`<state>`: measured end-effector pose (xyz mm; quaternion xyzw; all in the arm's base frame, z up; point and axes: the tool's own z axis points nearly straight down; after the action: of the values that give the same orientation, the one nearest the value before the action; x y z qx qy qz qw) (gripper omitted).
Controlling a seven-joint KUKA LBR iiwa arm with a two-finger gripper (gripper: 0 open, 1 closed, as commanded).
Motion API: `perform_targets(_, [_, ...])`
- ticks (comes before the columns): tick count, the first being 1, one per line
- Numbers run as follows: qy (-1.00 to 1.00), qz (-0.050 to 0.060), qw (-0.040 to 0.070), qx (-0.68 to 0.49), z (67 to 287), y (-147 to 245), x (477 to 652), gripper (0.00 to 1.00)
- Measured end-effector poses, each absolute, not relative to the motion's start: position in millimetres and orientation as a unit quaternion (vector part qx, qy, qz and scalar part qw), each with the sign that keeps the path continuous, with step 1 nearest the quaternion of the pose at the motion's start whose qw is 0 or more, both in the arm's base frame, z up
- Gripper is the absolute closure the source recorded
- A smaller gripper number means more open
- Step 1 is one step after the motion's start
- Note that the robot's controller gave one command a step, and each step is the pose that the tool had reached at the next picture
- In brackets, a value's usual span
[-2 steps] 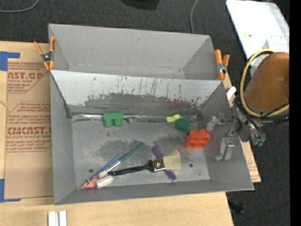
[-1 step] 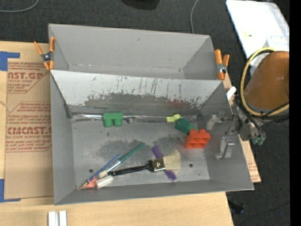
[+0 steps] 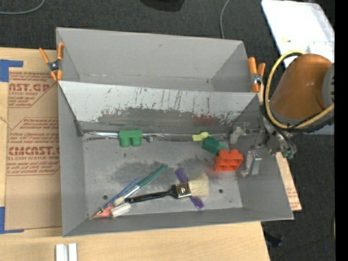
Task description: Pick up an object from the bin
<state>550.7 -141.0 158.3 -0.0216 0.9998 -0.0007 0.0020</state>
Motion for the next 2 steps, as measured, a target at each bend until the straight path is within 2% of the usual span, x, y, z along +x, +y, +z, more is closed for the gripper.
perform_targets(1, [1.000, -0.001, 0.003, 0.012, 88.4, -150.0, 574.8, 0.00])
perform_targets(2, [1.000, -0.002, 0.006, -0.030, 68.6, -146.4, 558.1, 0.00])
